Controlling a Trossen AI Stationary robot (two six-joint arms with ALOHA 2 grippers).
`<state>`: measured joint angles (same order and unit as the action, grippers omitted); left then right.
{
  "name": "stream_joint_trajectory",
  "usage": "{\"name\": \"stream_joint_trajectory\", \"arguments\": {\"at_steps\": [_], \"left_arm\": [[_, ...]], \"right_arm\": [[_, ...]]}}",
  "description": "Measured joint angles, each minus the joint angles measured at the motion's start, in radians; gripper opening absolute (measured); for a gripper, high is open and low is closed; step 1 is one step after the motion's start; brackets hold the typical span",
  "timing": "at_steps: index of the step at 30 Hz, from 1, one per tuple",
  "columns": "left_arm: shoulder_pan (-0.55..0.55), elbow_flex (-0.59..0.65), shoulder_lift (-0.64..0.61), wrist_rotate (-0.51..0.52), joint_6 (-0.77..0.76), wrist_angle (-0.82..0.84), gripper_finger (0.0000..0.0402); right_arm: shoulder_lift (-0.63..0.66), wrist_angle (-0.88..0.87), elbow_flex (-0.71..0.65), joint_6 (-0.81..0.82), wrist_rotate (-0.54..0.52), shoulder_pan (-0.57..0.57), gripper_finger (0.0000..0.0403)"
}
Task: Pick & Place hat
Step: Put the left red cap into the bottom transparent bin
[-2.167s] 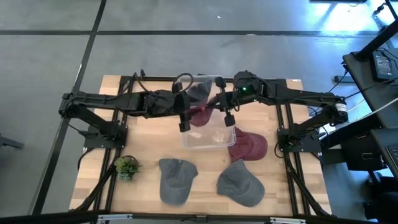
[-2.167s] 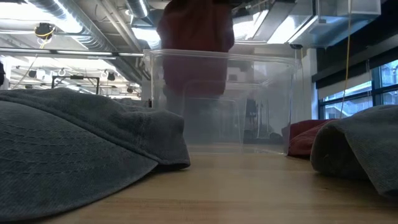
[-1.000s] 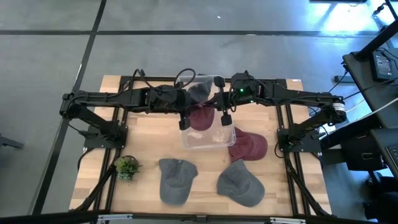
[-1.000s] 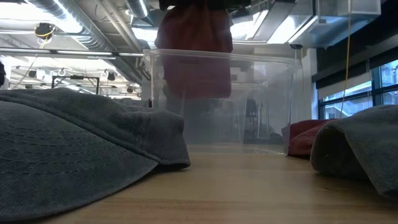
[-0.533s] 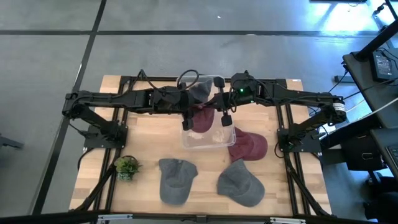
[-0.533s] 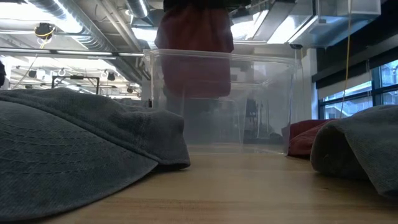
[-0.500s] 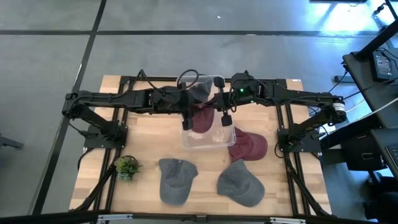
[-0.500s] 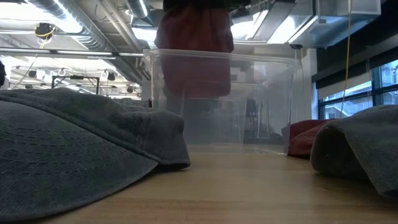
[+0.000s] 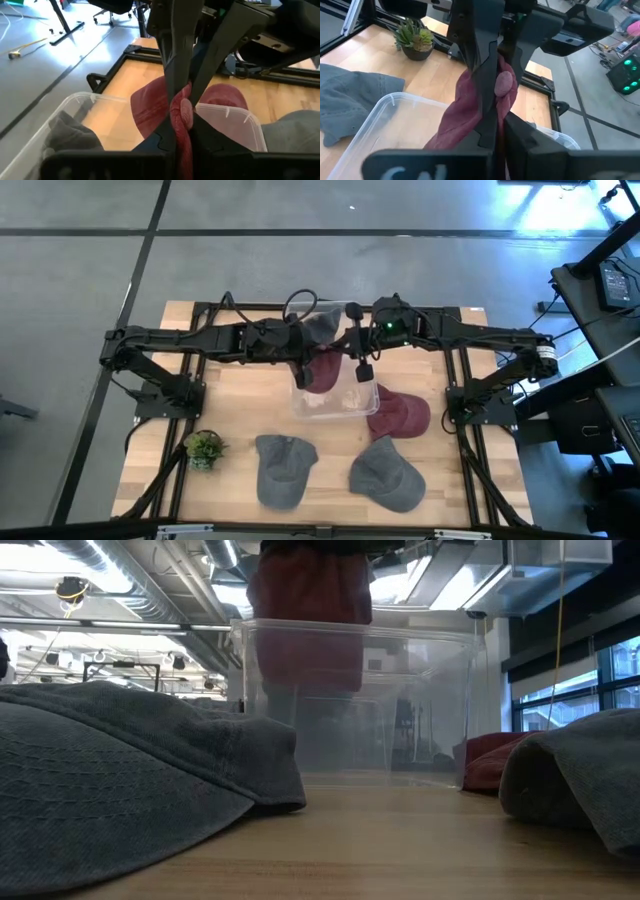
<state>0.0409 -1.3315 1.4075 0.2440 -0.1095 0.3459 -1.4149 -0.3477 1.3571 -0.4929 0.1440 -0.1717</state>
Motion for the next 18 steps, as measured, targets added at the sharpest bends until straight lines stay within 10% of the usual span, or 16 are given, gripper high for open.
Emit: {"name": "stream_joint_trajectory", "arguments": {"at_steps": [18], "left_arm": [[-0.028,0.000,0.015,0.129,-0.201,-0.033,0.0013]], "right_arm": [[0.224,-0.334,-0.041,0.194,-0.099,0.027,0.0215]]}}
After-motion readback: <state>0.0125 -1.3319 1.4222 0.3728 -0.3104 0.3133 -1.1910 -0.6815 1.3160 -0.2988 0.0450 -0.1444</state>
